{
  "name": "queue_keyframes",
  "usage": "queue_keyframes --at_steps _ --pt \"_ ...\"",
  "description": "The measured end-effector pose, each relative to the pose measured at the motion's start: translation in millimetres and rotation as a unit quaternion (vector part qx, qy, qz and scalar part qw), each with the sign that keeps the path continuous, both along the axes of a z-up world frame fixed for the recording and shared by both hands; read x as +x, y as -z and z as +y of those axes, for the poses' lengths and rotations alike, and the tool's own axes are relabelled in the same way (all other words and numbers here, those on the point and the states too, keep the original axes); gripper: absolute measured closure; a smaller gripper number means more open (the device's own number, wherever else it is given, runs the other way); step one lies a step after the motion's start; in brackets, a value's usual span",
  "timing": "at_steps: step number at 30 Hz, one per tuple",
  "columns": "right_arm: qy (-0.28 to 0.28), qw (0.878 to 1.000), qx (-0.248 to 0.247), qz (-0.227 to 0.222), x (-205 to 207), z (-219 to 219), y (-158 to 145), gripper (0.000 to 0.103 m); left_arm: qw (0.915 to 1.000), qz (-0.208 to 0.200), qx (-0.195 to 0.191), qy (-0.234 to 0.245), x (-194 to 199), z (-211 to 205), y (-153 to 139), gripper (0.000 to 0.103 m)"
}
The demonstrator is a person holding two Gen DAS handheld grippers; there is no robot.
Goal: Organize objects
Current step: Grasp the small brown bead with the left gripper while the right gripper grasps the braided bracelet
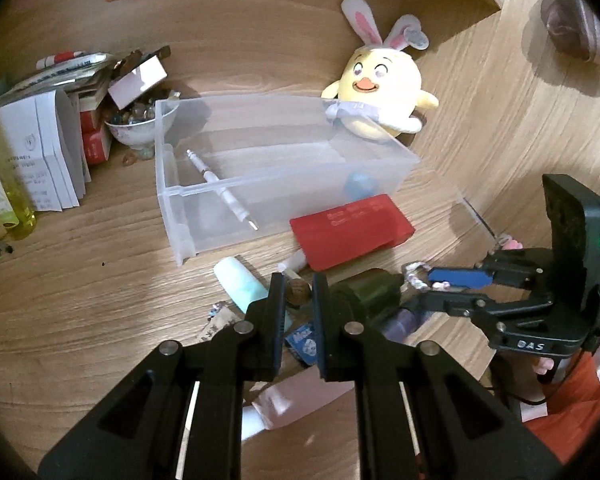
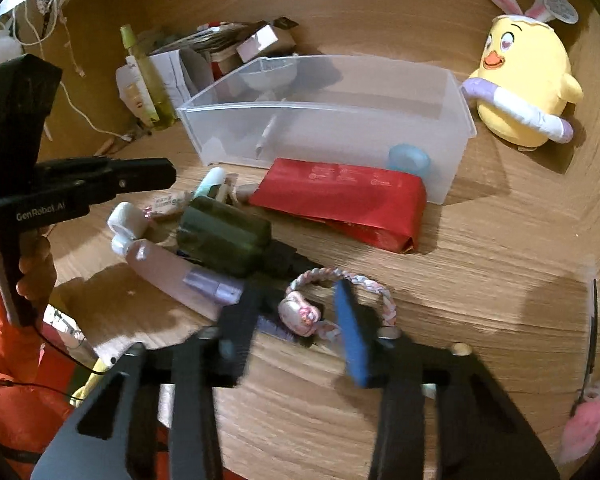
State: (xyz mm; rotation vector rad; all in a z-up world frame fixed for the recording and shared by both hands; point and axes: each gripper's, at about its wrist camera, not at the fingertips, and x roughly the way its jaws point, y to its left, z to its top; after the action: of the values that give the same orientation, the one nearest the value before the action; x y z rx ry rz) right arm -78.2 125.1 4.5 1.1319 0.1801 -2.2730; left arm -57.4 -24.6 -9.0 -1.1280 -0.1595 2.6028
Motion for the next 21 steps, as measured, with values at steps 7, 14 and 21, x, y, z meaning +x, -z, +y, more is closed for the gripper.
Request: queue_keyframes --at_steps 7,14,21 --pt "0.018 1.0 -0.012 0.021 6 10 -8 0.086 0.9999 0.014 0.006 -0.004 -2 6 -11 0.091" --pt "0.034 0.997 -0.028 0.057 1 19 -33 0.096 0.9994 0.03 0.006 -0.012 -10 9 -23 0.091" --pt "0.037 0.999 -0.032 0.021 -2 30 -29 0.084 0.9991 0.039 -0.003 -0.014 -18 12 -32 0.091"
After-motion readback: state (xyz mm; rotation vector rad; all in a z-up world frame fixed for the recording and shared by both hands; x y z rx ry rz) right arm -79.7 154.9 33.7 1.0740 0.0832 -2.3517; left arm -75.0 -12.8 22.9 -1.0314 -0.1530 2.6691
